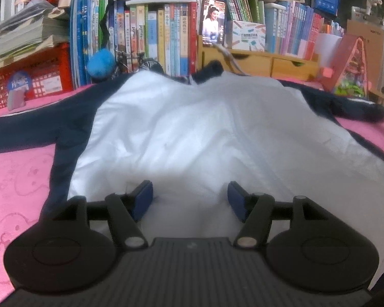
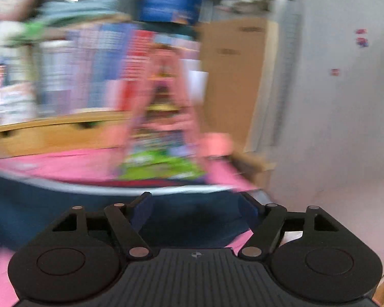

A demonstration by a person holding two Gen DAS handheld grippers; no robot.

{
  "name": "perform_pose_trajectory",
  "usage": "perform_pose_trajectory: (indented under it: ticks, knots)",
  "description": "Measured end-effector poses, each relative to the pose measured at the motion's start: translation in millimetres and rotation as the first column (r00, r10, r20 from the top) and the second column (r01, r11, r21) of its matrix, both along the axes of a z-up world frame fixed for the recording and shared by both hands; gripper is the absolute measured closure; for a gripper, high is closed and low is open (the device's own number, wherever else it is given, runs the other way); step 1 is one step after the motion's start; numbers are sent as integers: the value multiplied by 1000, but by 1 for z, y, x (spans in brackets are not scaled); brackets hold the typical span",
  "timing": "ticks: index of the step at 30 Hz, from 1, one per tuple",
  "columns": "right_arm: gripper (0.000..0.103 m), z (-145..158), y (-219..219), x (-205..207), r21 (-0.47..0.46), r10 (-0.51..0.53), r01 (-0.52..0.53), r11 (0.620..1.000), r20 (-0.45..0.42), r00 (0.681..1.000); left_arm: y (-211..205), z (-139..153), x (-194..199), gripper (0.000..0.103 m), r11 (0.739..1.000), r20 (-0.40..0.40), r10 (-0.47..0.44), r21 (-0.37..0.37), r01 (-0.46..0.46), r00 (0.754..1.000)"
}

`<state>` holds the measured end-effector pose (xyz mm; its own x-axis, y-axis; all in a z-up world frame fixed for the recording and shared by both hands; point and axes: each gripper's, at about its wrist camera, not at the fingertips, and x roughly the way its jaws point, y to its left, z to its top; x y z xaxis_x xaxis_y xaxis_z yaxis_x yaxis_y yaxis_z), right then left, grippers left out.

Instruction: Fold clothes

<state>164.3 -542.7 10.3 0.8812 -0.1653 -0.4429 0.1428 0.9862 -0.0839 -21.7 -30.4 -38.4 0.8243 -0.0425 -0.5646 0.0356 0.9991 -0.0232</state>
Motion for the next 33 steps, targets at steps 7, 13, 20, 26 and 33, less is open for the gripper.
perform_pose_trajectory:
  ticks: [7,13,20,26,33]
  knots:
    - [24,-3,83,-104,-47,336,-335,941,11,942,13,17,-49,29,1000,49,-5,11,5,999]
    - [23,-14,150,-201,-110,536,-536,837,-38,844,22,19,-106,29,997,77,-26,78,20,997]
    - [10,-43,223,-326,-346,775,-751,563,-95,625,25,9,-161,27,976,67,-133,185,118,989]
    - [8,-94,289,-369,-622,826,-704,343,-156,541,11,-4,-176,23,963,75,-176,222,155,982]
    - [7,-36,294,-335,-446,773,-677,585,54,632,-14,-3,-172,22,942,124,-249,262,210,961]
